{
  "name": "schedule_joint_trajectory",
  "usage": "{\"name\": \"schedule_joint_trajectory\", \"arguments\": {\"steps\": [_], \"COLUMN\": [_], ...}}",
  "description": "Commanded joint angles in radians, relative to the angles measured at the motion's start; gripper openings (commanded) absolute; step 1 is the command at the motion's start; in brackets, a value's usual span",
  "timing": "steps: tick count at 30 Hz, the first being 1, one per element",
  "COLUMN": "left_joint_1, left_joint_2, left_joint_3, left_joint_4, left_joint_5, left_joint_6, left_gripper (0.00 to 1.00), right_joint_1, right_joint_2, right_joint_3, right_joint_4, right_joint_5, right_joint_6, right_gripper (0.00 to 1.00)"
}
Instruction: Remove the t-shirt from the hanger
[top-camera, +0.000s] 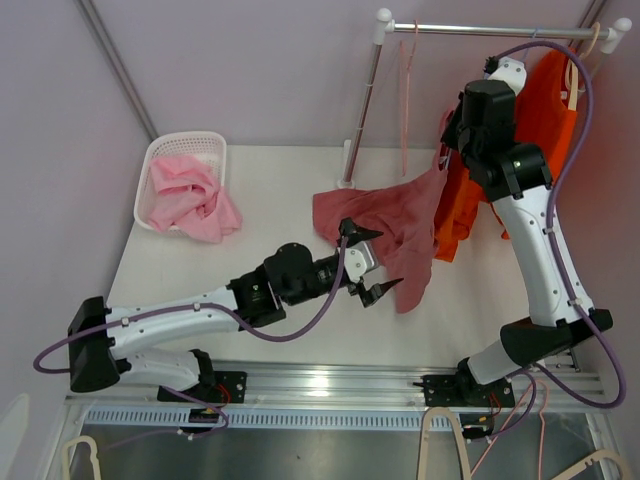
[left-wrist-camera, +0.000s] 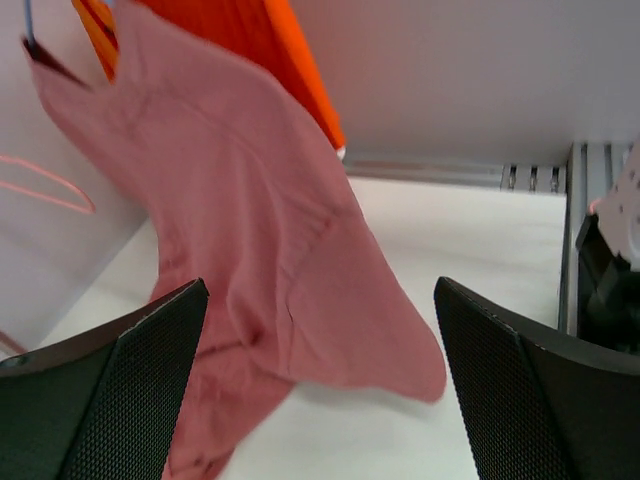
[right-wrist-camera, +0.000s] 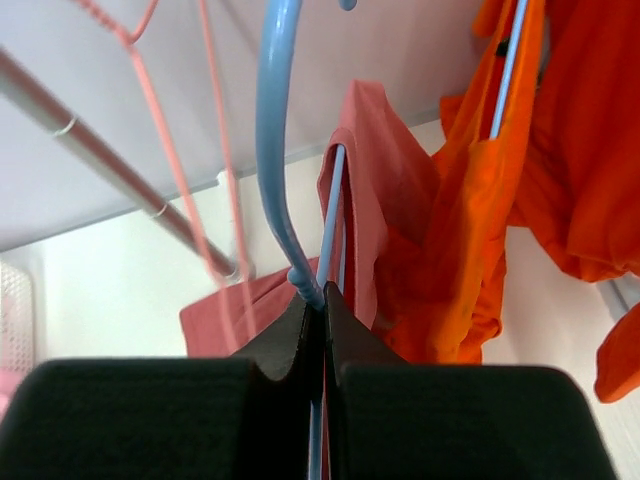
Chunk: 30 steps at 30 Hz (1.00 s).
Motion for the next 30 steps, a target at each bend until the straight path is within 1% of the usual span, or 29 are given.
{"name": "schedule_joint_trajectory", "arguments": {"steps": [1,5,8,11,12,14,15,16,17,18,21,22,24,25,26,28,29,30], "left_joint_1": [-0.002,-0.005,-0.012,-0.026,-0.028,-0.032,-0.032,-0.035,-0.037,-0.04,-0.075,-0.121,-0.176,-0.234,-0.259,-0.31,-0.316,-0.322], "left_joint_2": [0.022,0.081,0.14,0.191,0.199,0.223,0.231,0.239,0.254,0.259,0.242,0.227,0.173,0.152,0.135,0.092,0.085,0.087], "left_joint_3": [0.012,0.041,0.087,0.113,0.113,0.121,0.126,0.136,0.165,0.21,0.271,0.273,0.272,0.275,0.285,0.275,0.256,0.244], "left_joint_4": [0.186,0.22,0.211,0.202,0.206,0.215,0.209,0.202,0.186,0.109,-0.004,-0.016,-0.042,-0.083,-0.107,-0.151,-0.157,-0.159], "left_joint_5": [0.062,0.078,0.081,0.079,0.081,0.082,0.081,0.064,0.05,0.049,0.067,0.056,0.024,0.024,0.039,0.181,0.281,0.49], "left_joint_6": [-0.013,-0.03,-0.033,-0.03,-0.033,-0.048,-0.053,-0.054,-0.069,-0.079,-0.089,-0.077,-0.022,-0.013,-0.023,-0.092,-0.171,-0.204], "left_gripper": [0.99,0.99,1.0,0.91,0.83,0.75,0.56,0.44,0.28,0.01,0.01,0.01,0.01,0.01,0.01,0.01,0.01,0.01], "right_joint_1": [0.036,0.065,0.082,0.088,0.088,0.088,0.088,0.088,0.088,0.088,0.087,0.085,0.073,0.064,0.055,0.029,0.019,0.012], "right_joint_2": [-0.083,-0.103,-0.111,-0.117,-0.12,-0.119,-0.117,-0.117,-0.117,-0.116,-0.108,-0.102,-0.097,-0.091,-0.088,-0.074,-0.068,-0.062], "right_joint_3": [-0.033,-0.045,-0.047,-0.041,-0.041,-0.031,-0.031,-0.031,-0.037,-0.042,-0.051,-0.054,-0.07,-0.074,-0.074,-0.071,-0.064,-0.056], "right_joint_4": [0.085,0.077,0.074,0.076,0.077,0.071,0.069,0.069,0.069,0.077,0.082,0.083,0.097,0.102,0.105,0.111,0.108,0.097], "right_joint_5": [-0.009,-0.017,-0.028,-0.048,-0.049,-0.059,-0.062,-0.065,-0.071,-0.071,-0.045,-0.039,-0.037,-0.045,-0.055,-0.094,-0.103,-0.111], "right_joint_6": [0.043,0.058,0.067,0.069,0.067,0.063,0.063,0.063,0.06,0.055,0.034,0.029,0.02,0.02,0.023,0.029,0.029,0.03], "right_gripper": [0.0,0.0,0.0,0.0,0.0,0.0,0.0,0.0,0.0,0.0,0.0,0.0,0.0,0.0,0.0,0.0,0.0,0.0]}}
